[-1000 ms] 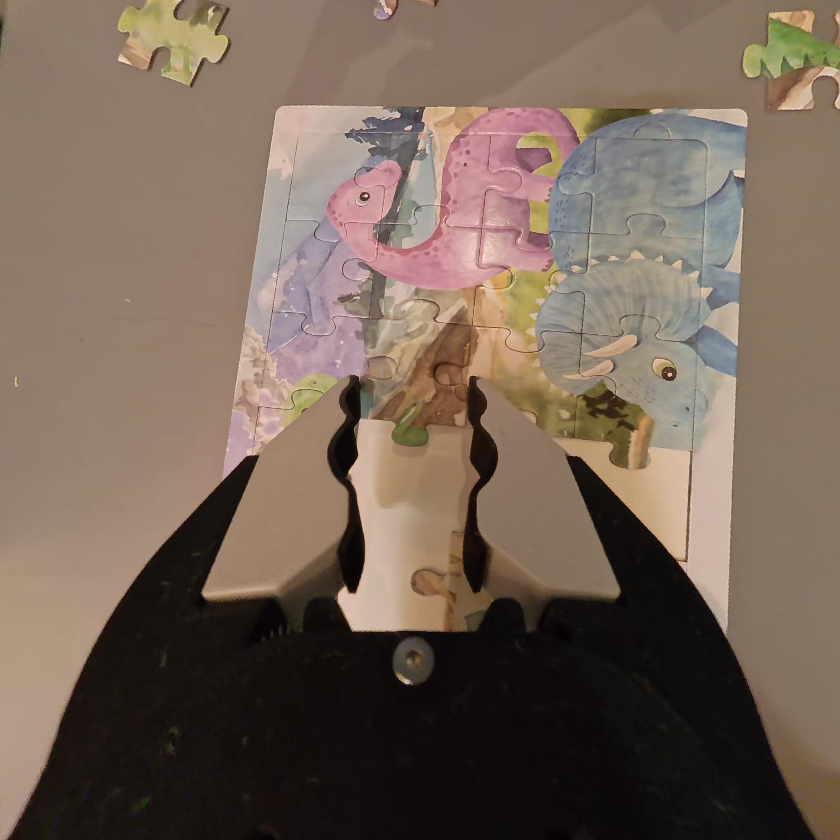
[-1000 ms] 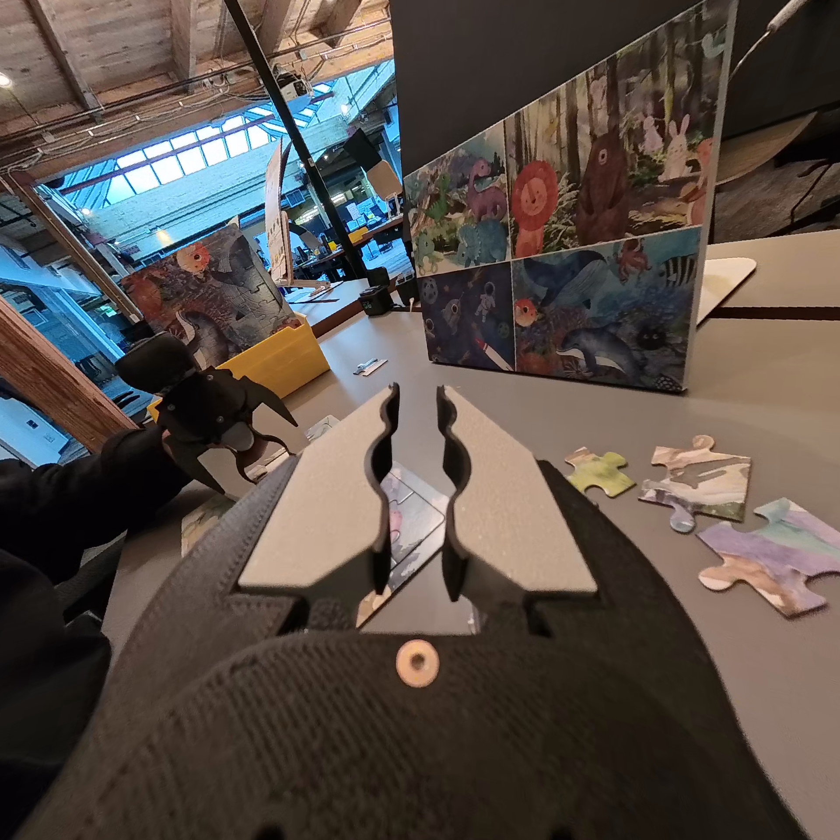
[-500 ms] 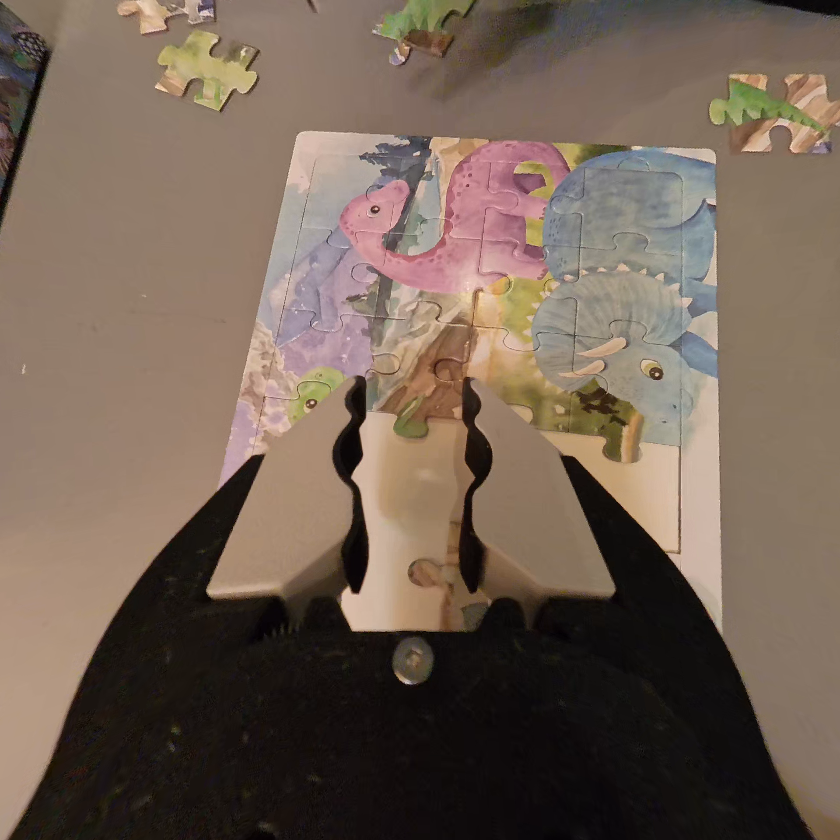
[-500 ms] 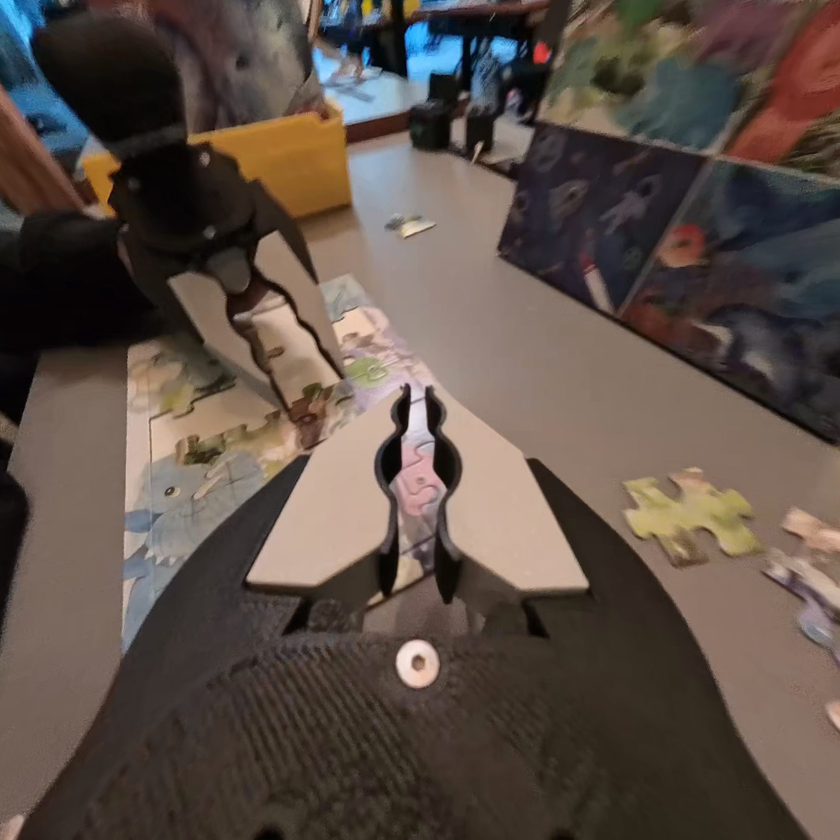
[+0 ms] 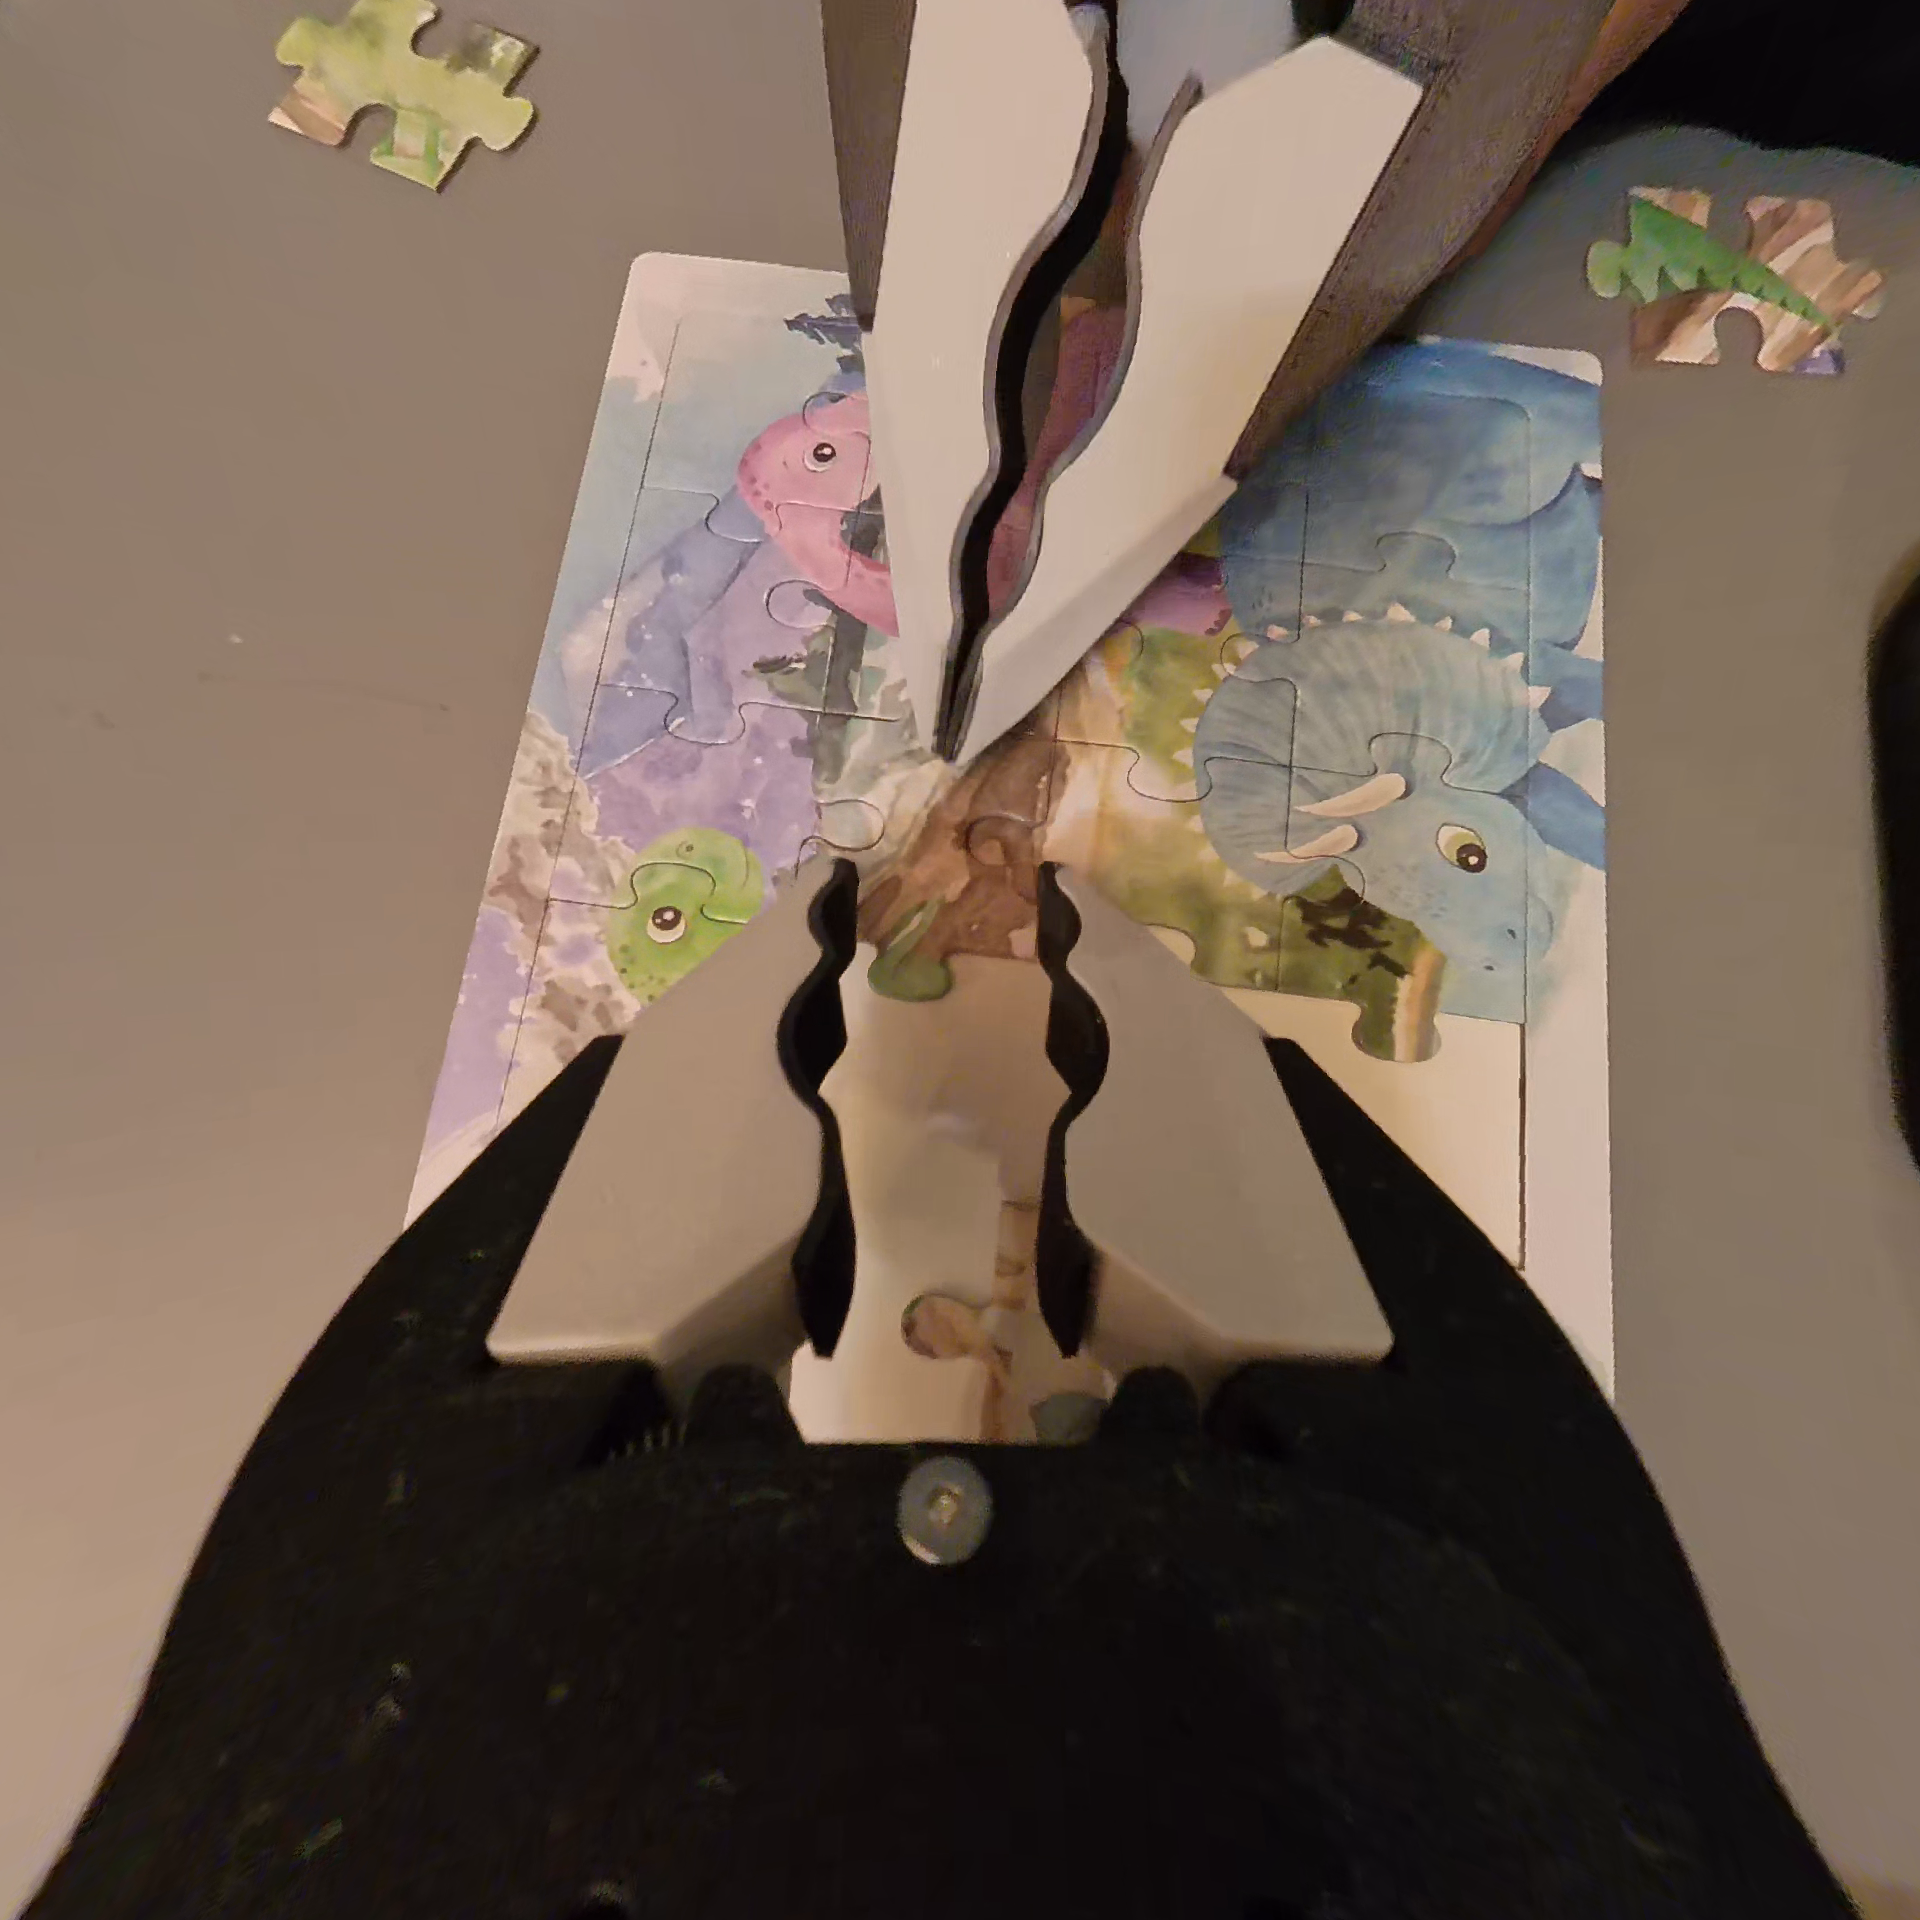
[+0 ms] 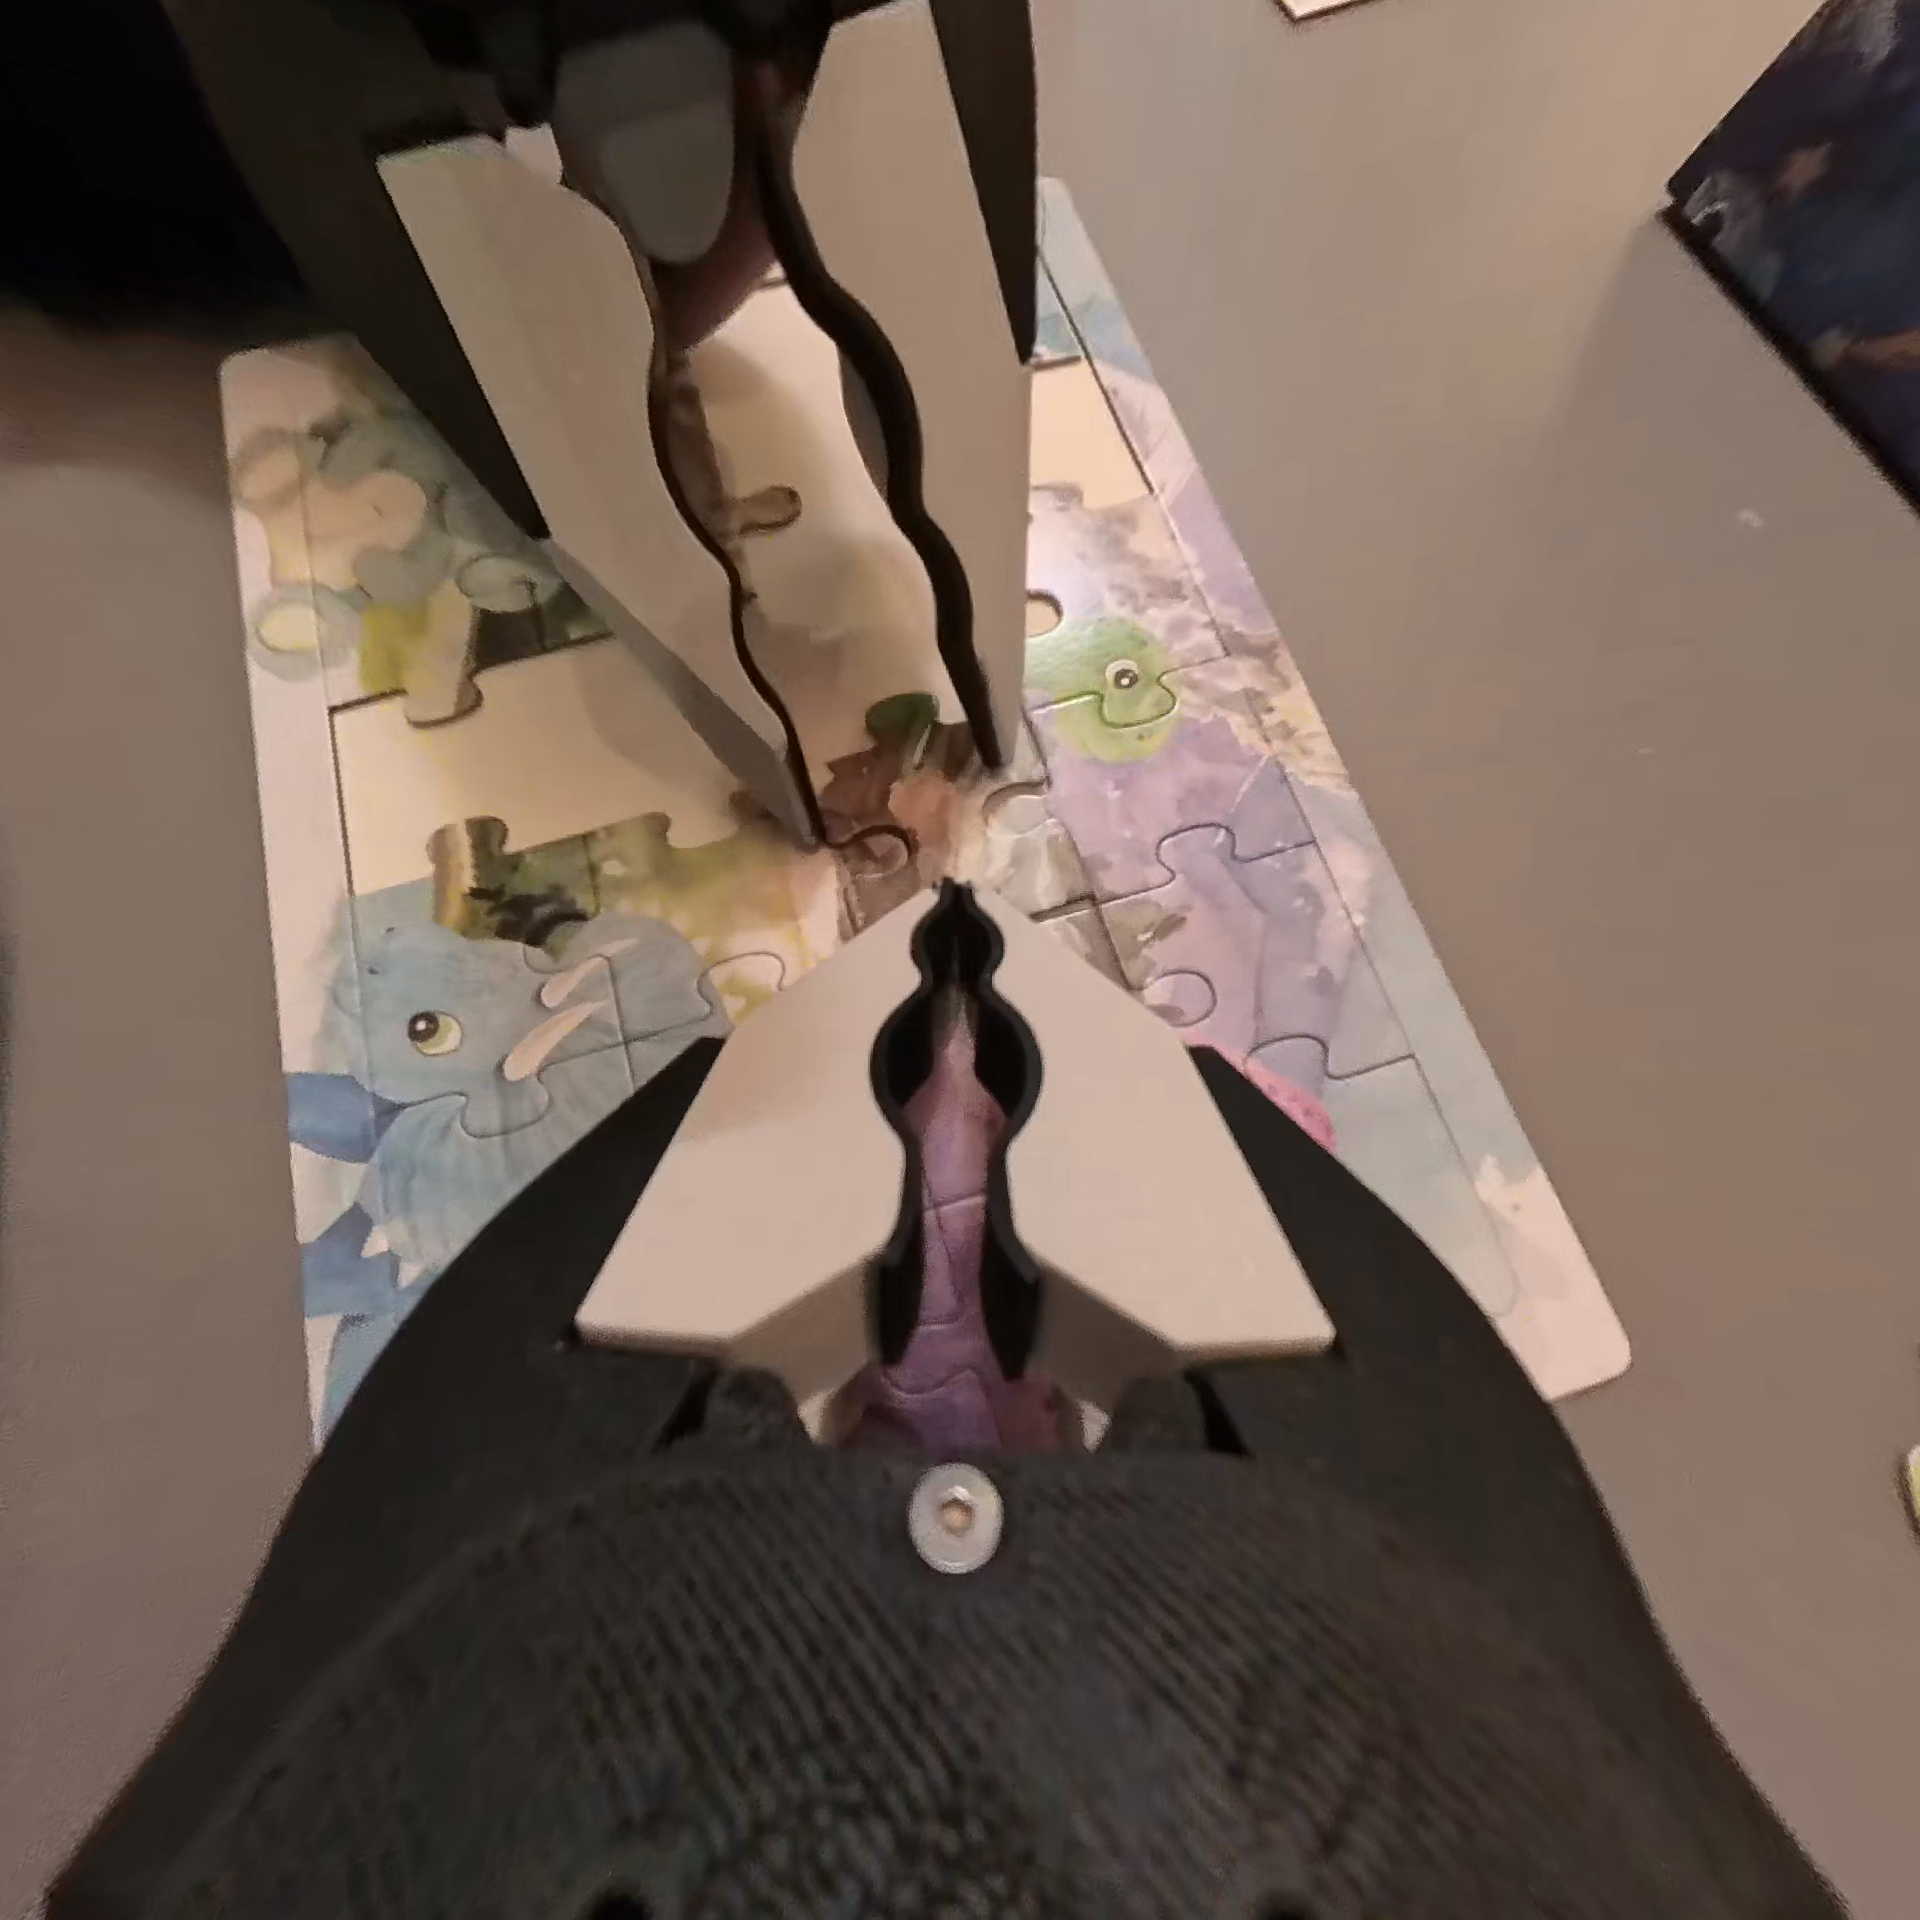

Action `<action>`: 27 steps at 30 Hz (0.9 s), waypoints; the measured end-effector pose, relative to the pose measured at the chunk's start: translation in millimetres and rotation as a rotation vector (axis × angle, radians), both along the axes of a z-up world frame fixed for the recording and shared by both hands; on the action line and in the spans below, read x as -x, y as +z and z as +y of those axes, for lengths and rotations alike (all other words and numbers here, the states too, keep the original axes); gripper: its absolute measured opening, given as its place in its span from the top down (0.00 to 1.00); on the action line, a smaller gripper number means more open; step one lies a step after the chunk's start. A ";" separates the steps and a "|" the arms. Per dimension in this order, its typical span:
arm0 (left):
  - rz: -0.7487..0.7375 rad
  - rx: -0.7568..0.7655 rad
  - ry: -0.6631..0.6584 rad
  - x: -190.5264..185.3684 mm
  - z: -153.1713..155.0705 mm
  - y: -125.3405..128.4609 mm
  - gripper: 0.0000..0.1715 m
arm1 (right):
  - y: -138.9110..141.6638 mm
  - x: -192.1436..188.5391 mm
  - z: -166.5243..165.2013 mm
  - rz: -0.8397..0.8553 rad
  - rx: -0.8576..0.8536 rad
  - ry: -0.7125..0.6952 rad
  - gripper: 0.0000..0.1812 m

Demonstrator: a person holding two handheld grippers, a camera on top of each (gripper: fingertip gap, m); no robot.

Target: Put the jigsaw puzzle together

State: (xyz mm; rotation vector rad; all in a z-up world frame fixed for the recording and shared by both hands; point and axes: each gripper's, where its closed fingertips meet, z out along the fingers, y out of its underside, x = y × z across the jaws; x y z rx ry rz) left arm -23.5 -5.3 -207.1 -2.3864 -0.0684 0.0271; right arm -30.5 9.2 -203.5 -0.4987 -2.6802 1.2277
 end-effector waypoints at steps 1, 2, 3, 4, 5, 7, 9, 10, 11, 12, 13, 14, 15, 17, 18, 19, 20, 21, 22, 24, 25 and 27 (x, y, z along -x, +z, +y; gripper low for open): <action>-0.004 0.003 0.000 -0.5 0.3 -1.0 0.79 | -0.2 -1.0 0.1 -0.010 0.002 0.002 1.00; 0.000 0.002 -0.002 -0.7 0.5 -0.7 0.79 | -0.5 -1.4 0.5 -0.019 0.005 0.001 1.00; 0.008 0.004 -0.005 -0.8 -0.3 0.5 0.79 | -0.7 -1.7 1.3 -0.027 0.008 -0.001 1.00; 0.019 0.005 -0.002 0.3 -1.9 2.1 0.79 | -1.6 -1.6 2.4 -0.031 0.005 -0.003 1.00; 0.026 0.004 0.001 1.4 -3.8 4.3 0.79 | -1.8 -1.6 3.0 -0.032 0.008 -0.005 1.00; 0.022 -0.004 0.006 2.7 -8.2 8.3 0.79 | -1.7 -1.9 3.3 -0.035 0.011 -0.005 1.00; 0.006 -0.013 0.012 3.3 -11.2 9.5 0.79 | -1.8 -1.9 3.2 -0.030 0.008 -0.004 1.00; 0.002 -0.014 0.014 3.7 -11.9 8.9 0.79 | -1.8 -1.9 3.1 -0.026 0.006 -0.003 1.00; -0.002 -0.014 0.014 3.7 -12.1 7.9 0.79 | -1.9 -1.9 3.1 -0.022 0.003 -0.003 1.00; -0.004 -0.013 0.013 3.3 -11.5 6.9 0.80 | -1.8 -1.9 3.0 -0.018 0.001 -0.003 1.00; -0.006 -0.011 0.011 2.4 -10.7 5.7 0.80 | -1.8 -1.9 3.1 -0.014 -0.001 -0.003 1.00; -0.005 -0.007 0.009 1.5 -9.6 4.4 0.80 | -1.8 -1.9 3.1 -0.011 -0.003 -0.003 1.00; 0.000 -0.004 0.009 1.3 -8.6 3.3 0.80 | -1.9 -1.8 3.2 -0.009 -0.005 -0.003 1.00; 0.009 0.007 0.009 0.6 -6.8 0.6 0.81 | -1.9 -1.8 3.1 -0.009 -0.005 -0.003 1.00; 0.008 0.012 0.008 0.1 -6.3 -0.8 0.81 | -2.0 -1.8 3.1 -0.009 -0.005 -0.003 1.00; 0.005 0.013 0.009 -0.4 -5.5 -1.5 0.82 | -2.0 -1.9 3.0 -0.009 -0.005 -0.003 1.00; 0.001 0.009 0.011 -0.6 -4.7 -1.3 0.82 | -2.0 -1.9 3.0 -0.009 -0.004 -0.003 1.00; -0.003 0.009 0.013 -0.5 -4.4 -1.4 0.82 | -2.0 -1.8 2.8 -0.010 -0.003 -0.003 1.00; -0.005 0.009 0.015 -0.5 -4.3 -1.4 0.82 | -2.1 -1.8 2.8 -0.012 -0.001 -0.004 1.00; -0.005 0.010 0.018 -0.2 -4.1 -1.6 0.82 | -2.1 -1.5 2.3 -0.017 0.005 -0.005 1.00; -0.004 0.010 0.019 -0.1 -4.0 -1.9 0.82 | -2.2 -1.2 2.2 -0.020 0.009 -0.007 1.00; -0.007 0.009 0.021 -0.2 -3.8 -2.1 0.82 | -2.1 0.2 1.9 -0.023 0.018 -0.012 1.00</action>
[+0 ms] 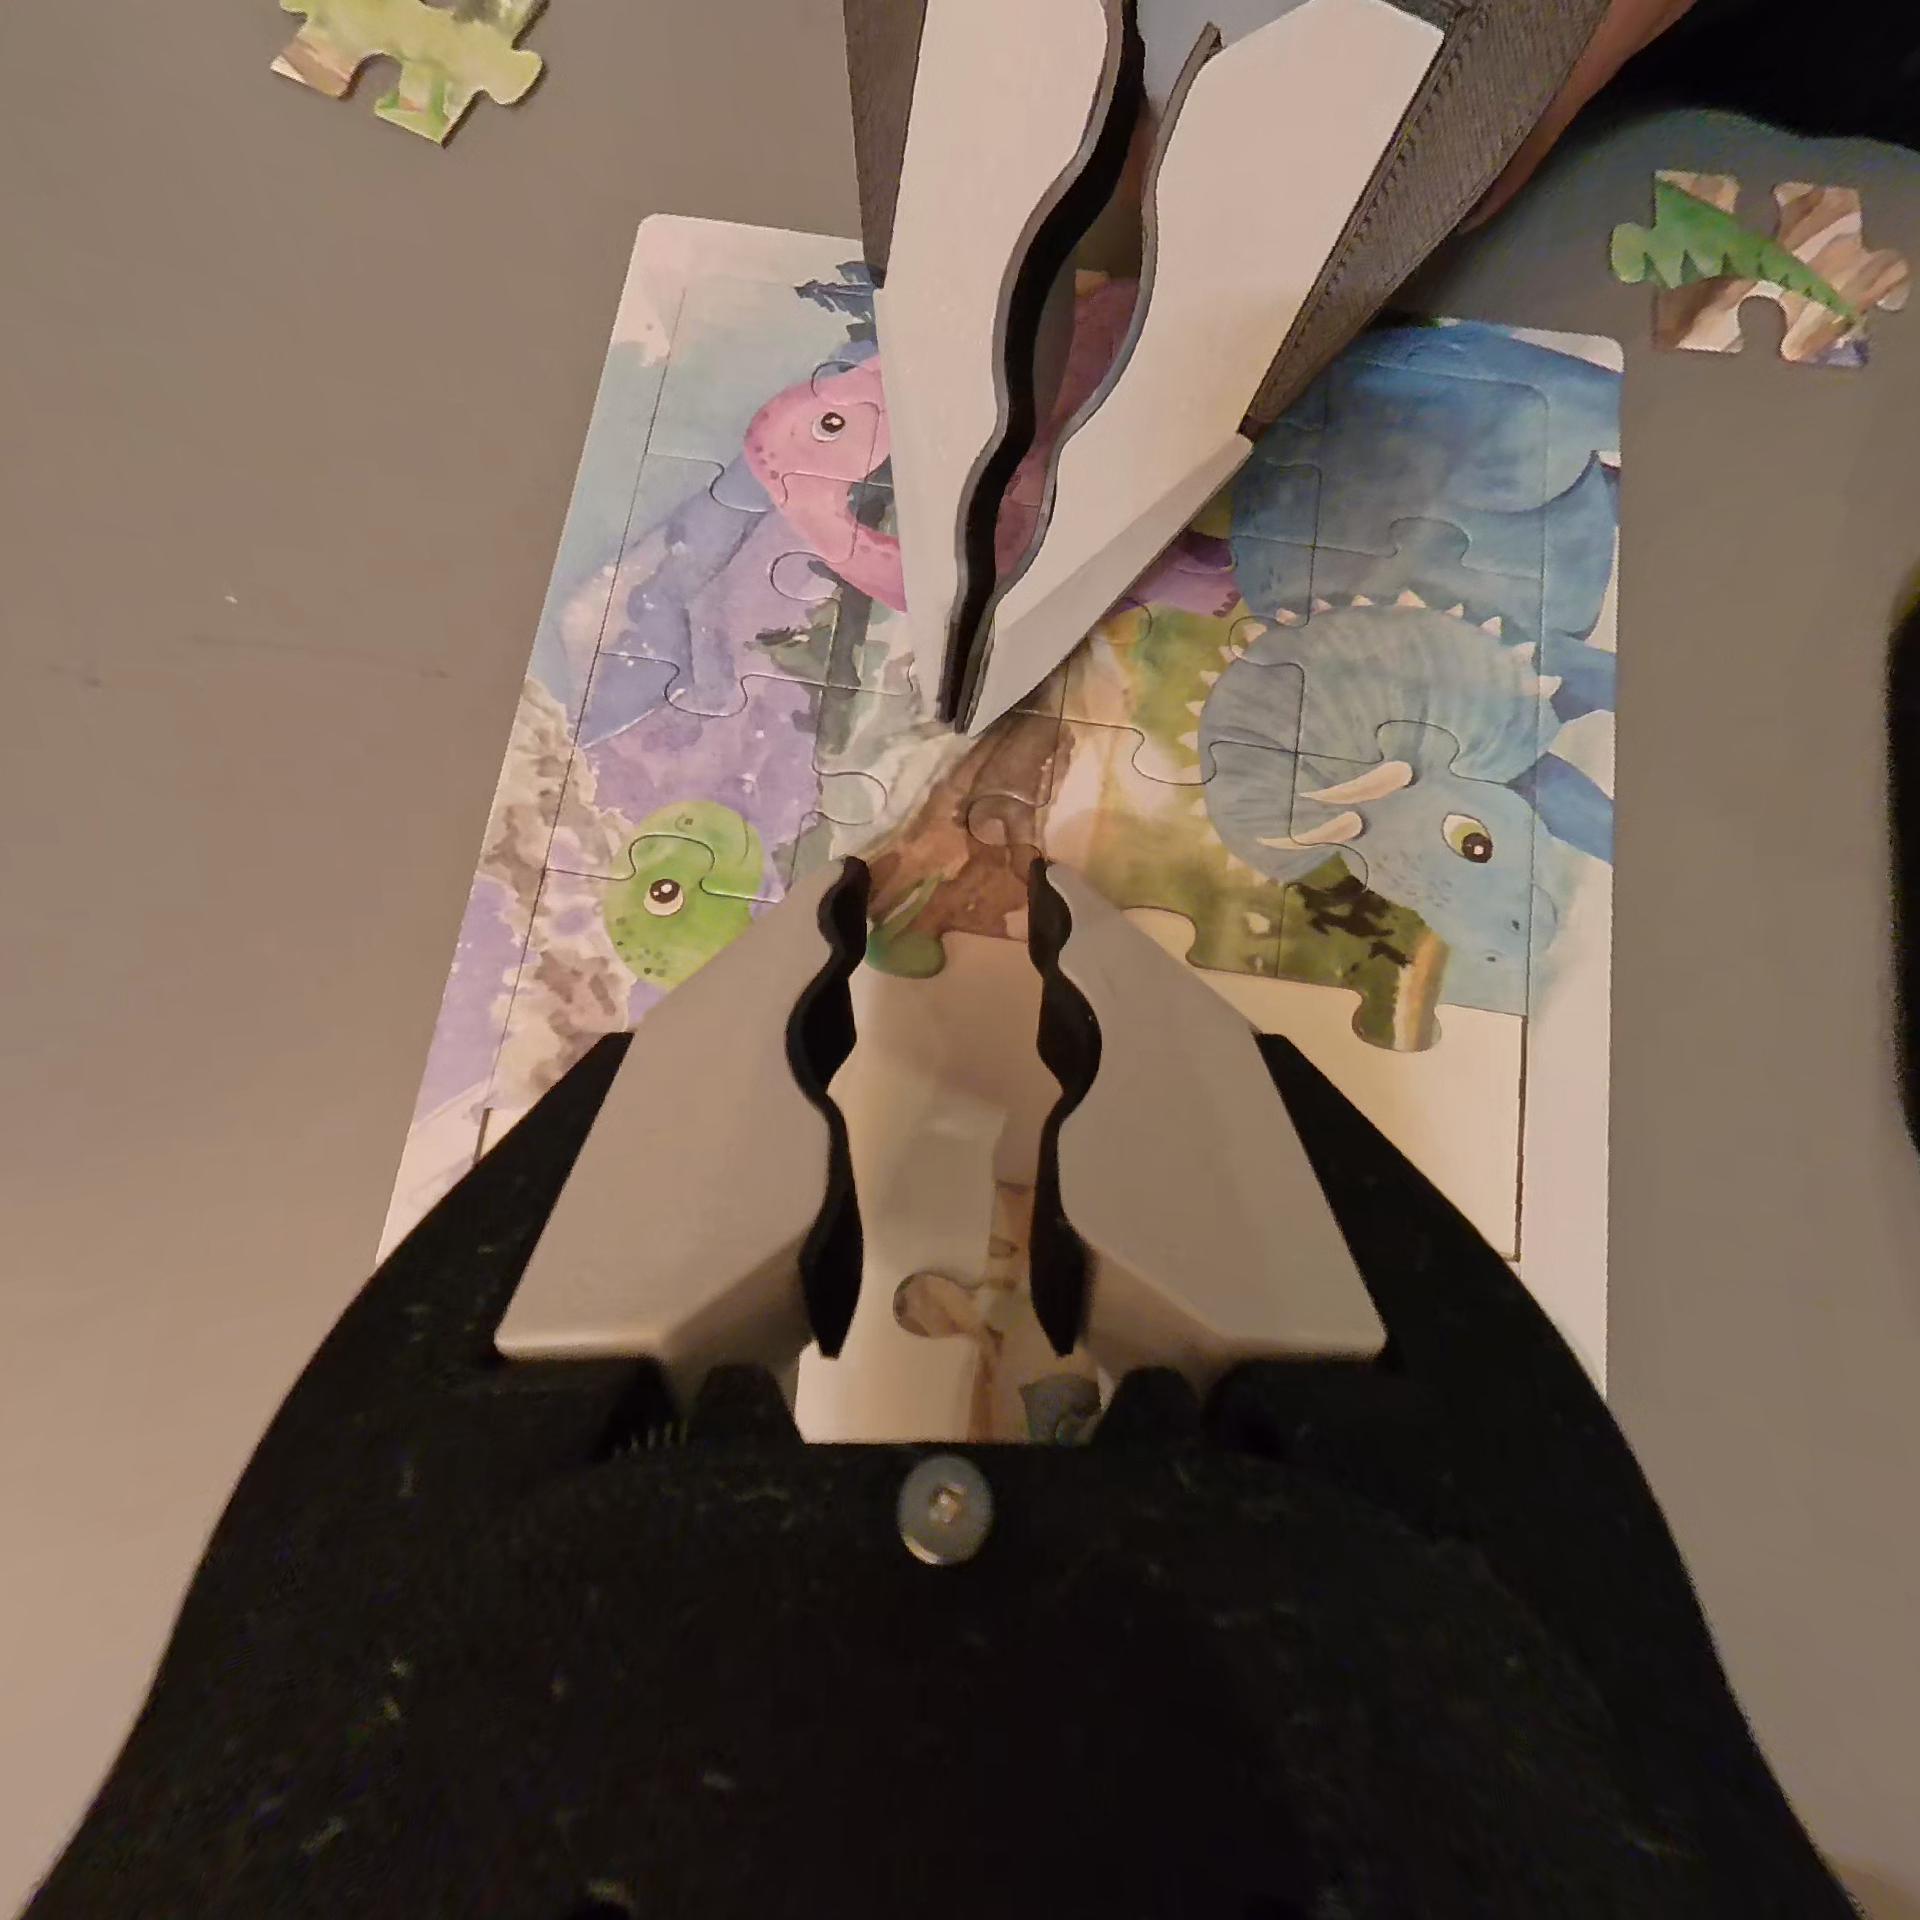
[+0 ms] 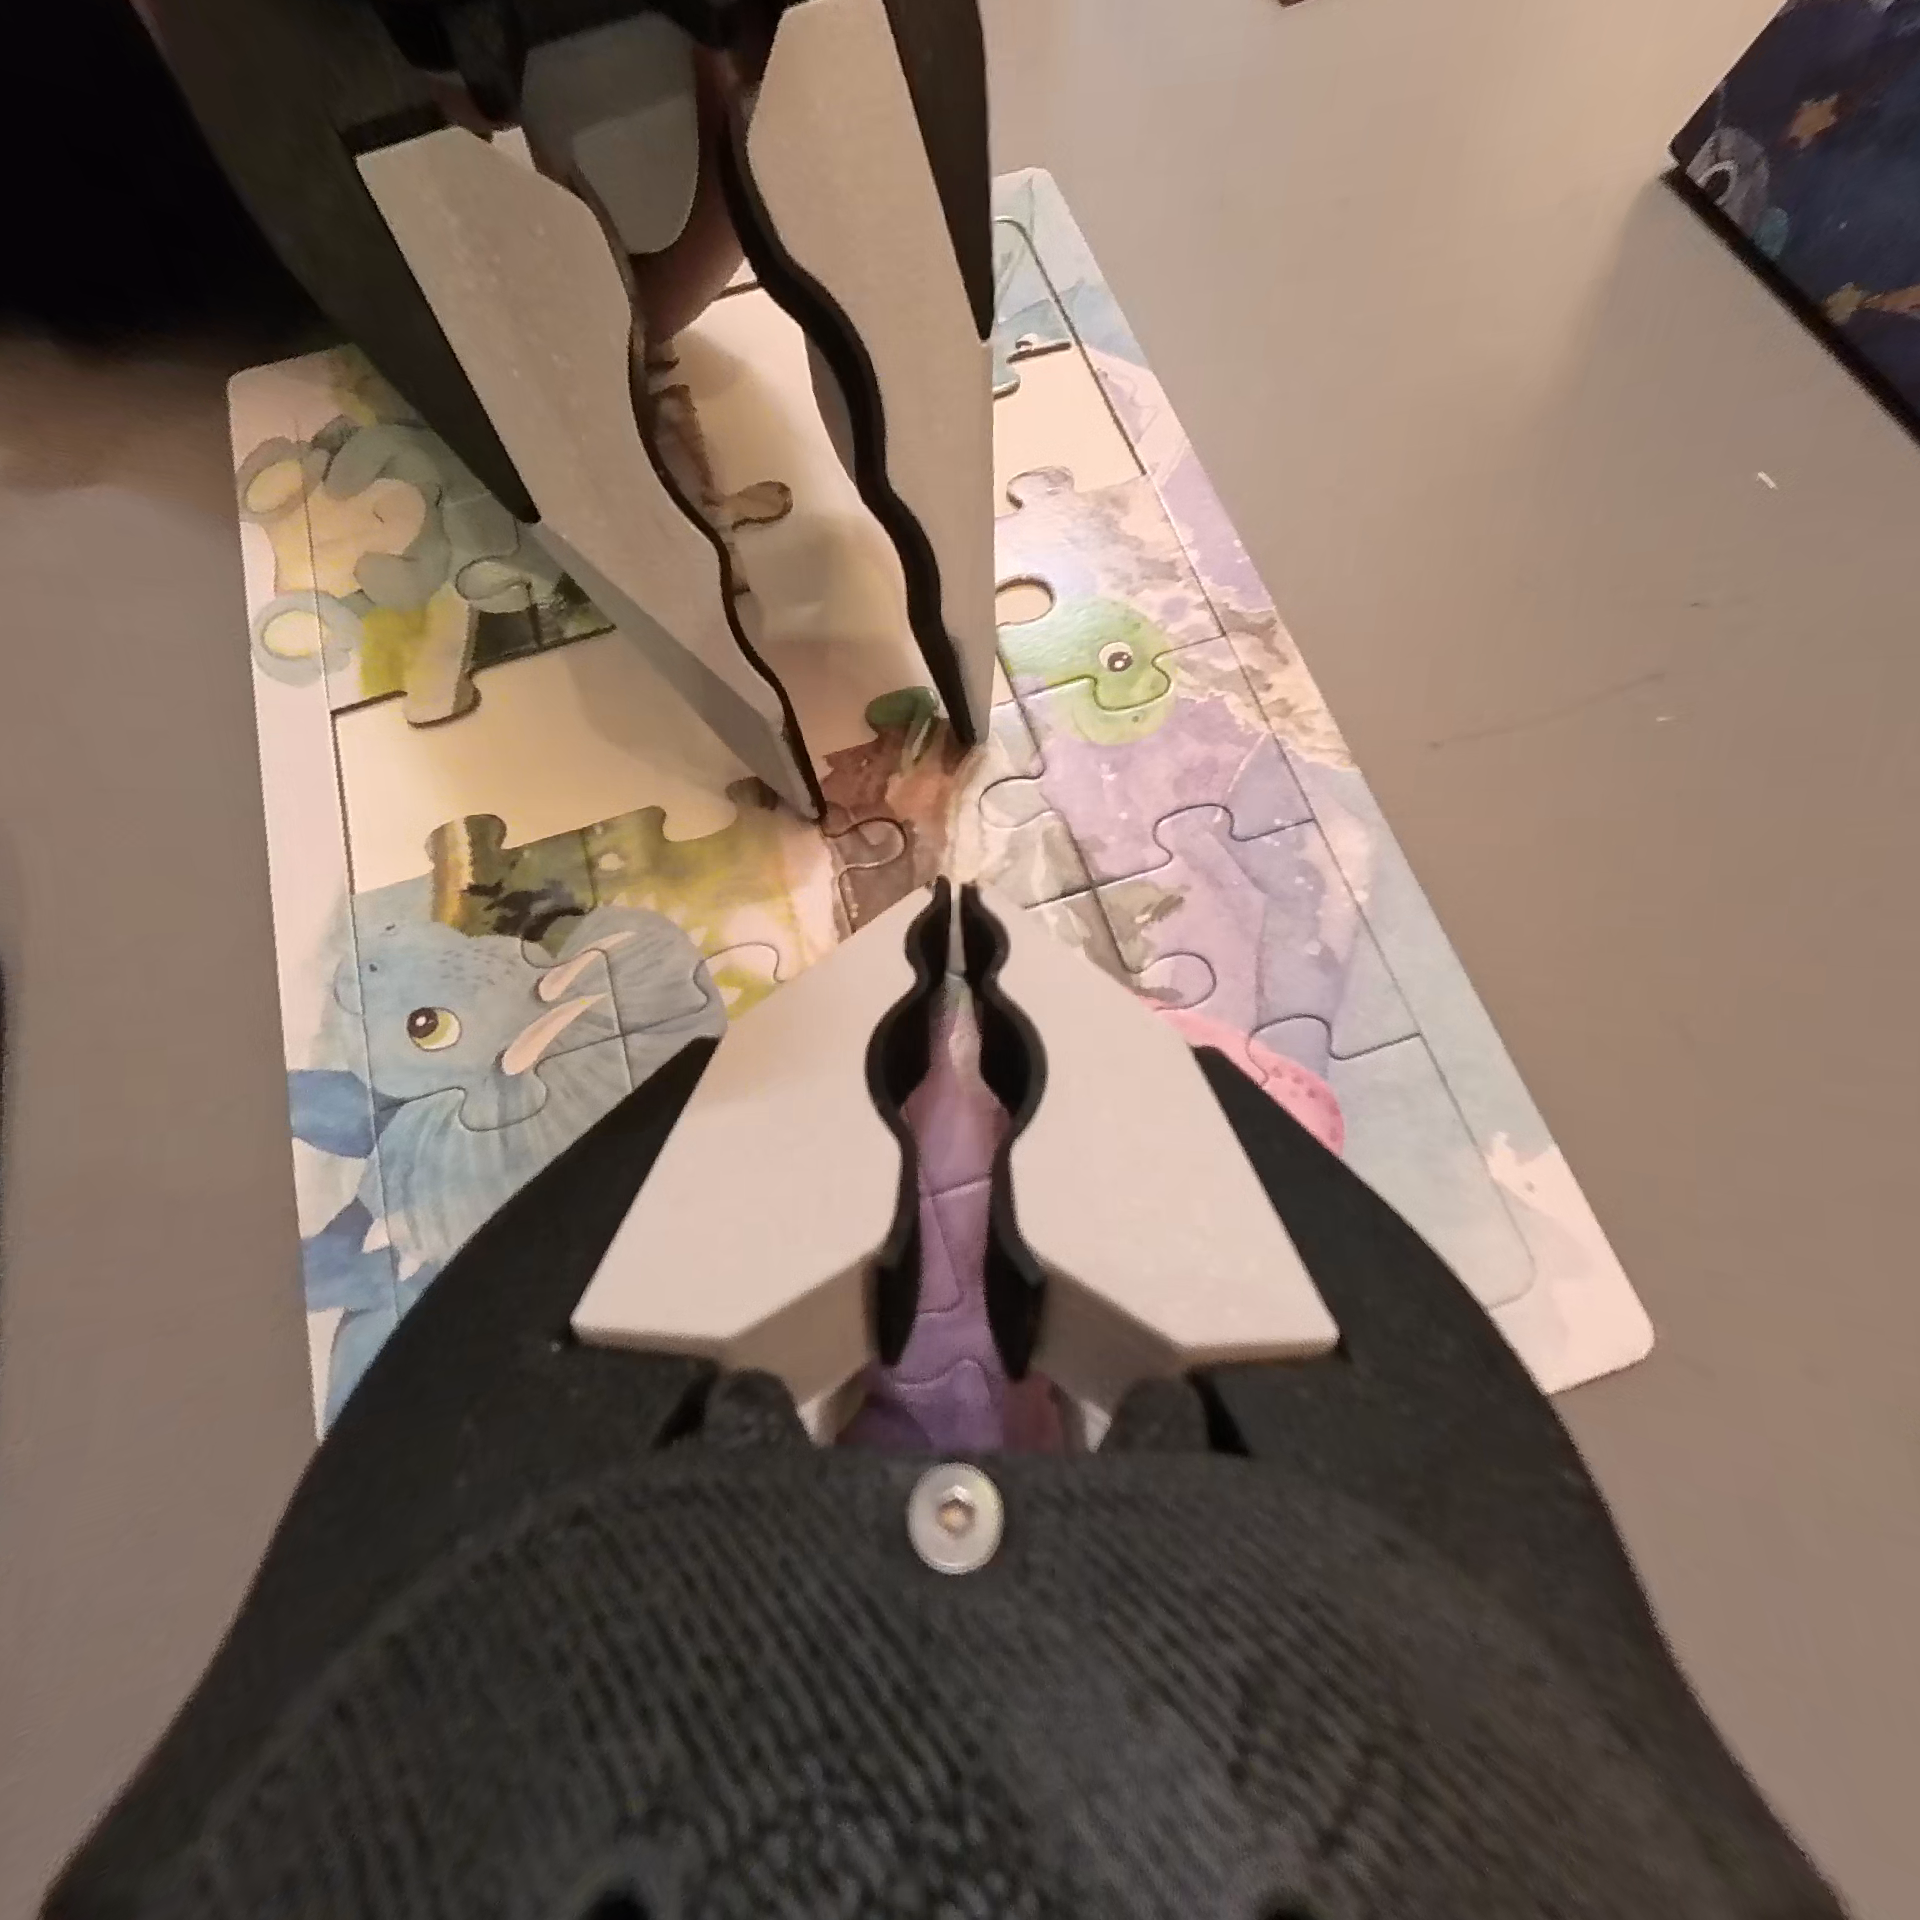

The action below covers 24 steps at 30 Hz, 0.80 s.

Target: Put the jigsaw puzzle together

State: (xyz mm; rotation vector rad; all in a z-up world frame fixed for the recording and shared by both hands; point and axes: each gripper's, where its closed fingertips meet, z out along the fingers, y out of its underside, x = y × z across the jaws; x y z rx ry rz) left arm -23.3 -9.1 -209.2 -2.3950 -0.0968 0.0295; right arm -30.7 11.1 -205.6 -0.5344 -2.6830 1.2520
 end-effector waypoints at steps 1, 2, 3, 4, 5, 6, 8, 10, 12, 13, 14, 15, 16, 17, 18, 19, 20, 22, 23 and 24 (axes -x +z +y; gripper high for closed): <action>-0.003 -0.002 0.001 -0.1 0.1 0.1 0.83 | 0.0 1.7 0.4 0.002 -0.001 -0.010 1.00; -0.006 -0.004 0.002 -0.3 0.4 0.1 0.83 | 0.0 5.4 1.2 0.015 -0.004 -0.030 0.99; -0.008 -0.007 0.000 -0.9 0.8 0.2 0.84 | 0.2 9.0 2.1 0.032 -0.010 -0.048 0.97; -0.010 -0.008 -0.003 -1.7 1.2 0.1 0.85 | 0.3 10.9 2.4 0.045 -0.015 -0.057 0.96; -0.009 -0.009 -0.004 -2.4 1.8 0.2 0.86 | 0.2 10.9 2.2 0.051 -0.017 -0.056 0.97; -0.004 -0.008 -0.003 -2.2 2.3 0.1 0.87 | 0.2 10.0 1.6 0.052 -0.019 -0.049 0.98; 0.005 -0.007 0.001 -1.5 2.8 0.0 0.92 | -0.2 6.5 -0.2 0.051 -0.020 -0.028 1.00; 0.005 -0.009 0.014 0.6 2.8 -0.1 0.95 | -0.2 2.2 -2.0 0.052 -0.020 0.000 1.00; -0.004 -0.013 0.027 2.6 2.5 -0.1 0.98 | -0.4 -4.8 -4.7 0.029 -0.011 0.038 1.00; -0.009 -0.017 0.034 3.6 2.6 -0.2 0.99 | -0.4 -5.6 -4.9 0.023 -0.009 0.041 1.00; -0.012 -0.020 0.042 4.6 2.8 -0.1 1.00 | -0.4 -5.6 -4.9 0.018 -0.007 0.041 1.00; -0.015 -0.023 0.050 5.6 3.1 -0.1 1.00 | -0.4 -4.9 -4.8 0.013 -0.006 0.037 1.00; -0.016 -0.025 0.057 6.2 3.7 -0.2 1.00 | -0.4 -0.5 -3.4 0.018 -0.007 0.010 1.00; -0.016 -0.026 0.061 6.3 4.3 -0.4 1.00 | 0.0 9.3 0.1 0.044 -0.016 -0.047 1.00; -0.012 -0.025 0.063 6.0 5.0 -0.5 1.00 | 0.4 21.3 5.3 0.086 -0.035 -0.110 0.96; -0.004 -0.021 0.064 5.8 5.6 -0.7 1.00 | 0.6 29.0 9.1 0.117 -0.051 -0.146 0.96; 0.008 -0.014 0.063 5.7 5.8 -0.8 1.00 | -0.1 30.0 9.8 0.122 -0.059 -0.147 0.99; 0.035 0.005 0.060 5.8 5.6 -1.1 1.00 | -0.5 21.4 4.7 0.102 -0.047 -0.088 1.00; 0.048 0.012 0.059 5.9 5.6 -1.1 1.00 | -0.5 7.3 -1.9 0.057 -0.023 -0.003 1.00; 0.057 0.017 0.059 5.9 5.6 -1.3 1.00 | -0.7 -5.6 -7.0 -0.004 -0.002 0.063 1.00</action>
